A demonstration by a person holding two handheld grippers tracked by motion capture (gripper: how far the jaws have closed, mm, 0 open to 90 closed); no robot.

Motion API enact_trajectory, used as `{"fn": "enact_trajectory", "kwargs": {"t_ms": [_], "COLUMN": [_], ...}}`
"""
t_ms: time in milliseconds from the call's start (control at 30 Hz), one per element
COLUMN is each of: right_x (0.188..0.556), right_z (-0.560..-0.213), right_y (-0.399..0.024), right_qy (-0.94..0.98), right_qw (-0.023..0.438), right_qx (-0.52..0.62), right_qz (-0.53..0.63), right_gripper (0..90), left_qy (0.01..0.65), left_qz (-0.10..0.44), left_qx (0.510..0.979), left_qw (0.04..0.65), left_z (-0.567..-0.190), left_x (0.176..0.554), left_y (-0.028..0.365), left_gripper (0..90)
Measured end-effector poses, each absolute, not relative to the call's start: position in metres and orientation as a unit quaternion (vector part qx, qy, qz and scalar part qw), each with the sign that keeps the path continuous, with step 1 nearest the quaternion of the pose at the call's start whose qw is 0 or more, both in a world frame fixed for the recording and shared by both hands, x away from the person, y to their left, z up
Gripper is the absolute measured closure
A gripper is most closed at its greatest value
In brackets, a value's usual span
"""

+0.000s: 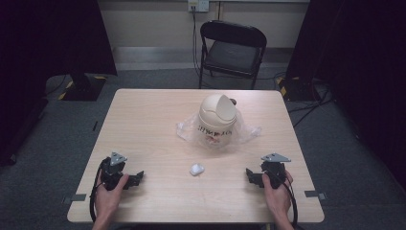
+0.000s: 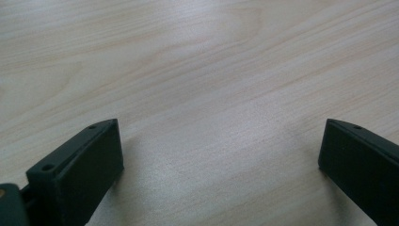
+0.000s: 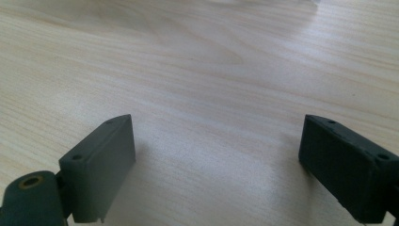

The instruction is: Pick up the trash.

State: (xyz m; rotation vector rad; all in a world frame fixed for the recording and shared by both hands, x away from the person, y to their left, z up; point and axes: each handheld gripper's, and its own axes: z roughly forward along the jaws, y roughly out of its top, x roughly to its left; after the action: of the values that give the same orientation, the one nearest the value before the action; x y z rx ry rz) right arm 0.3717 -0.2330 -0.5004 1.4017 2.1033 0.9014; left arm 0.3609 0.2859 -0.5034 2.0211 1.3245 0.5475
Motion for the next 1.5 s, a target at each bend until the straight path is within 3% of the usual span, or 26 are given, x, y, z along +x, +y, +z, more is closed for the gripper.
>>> {"fn": "enact_trajectory", "kwargs": {"t_ms": [233, 333, 467, 733, 933, 1500], "right_x": [0.372, 0.370, 0.369, 0.374, 0.382, 0.407], "right_z": [-0.500, -0.498, -0.492, -0.477, -0.467, -0.436], "right_y": [-0.233, -0.230, -0.224, -0.215, -0.207, -0.181], "right_qy": [0.763, 0.767, 0.778, 0.793, 0.799, 0.805], "right_qw": [0.227, 0.224, 0.194, 0.182, 0.165, 0.161], "right_qx": [0.509, 0.507, 0.494, 0.466, 0.448, 0.400], "right_qz": [0.327, 0.323, 0.336, 0.348, 0.364, 0.408], "right_gripper": [10.4, 15.8, 16.0, 16.2, 23.3, 21.2], "left_qy": [0.506, 0.506, 0.506, 0.508, 0.508, 0.508], "left_qz": [0.209, 0.209, 0.209, 0.209, 0.209, 0.209], "left_qx": [0.771, 0.771, 0.771, 0.770, 0.770, 0.770], "left_qw": [0.326, 0.326, 0.326, 0.326, 0.325, 0.326], "left_z": [-0.503, -0.503, -0.503, -0.503, -0.503, -0.503], "left_x": [0.361, 0.361, 0.361, 0.361, 0.361, 0.361], "left_y": [0.286, 0.286, 0.286, 0.285, 0.285, 0.285], "left_gripper": [0.0, 0.0, 0.0, 0.0, 0.0, 0.0]}}
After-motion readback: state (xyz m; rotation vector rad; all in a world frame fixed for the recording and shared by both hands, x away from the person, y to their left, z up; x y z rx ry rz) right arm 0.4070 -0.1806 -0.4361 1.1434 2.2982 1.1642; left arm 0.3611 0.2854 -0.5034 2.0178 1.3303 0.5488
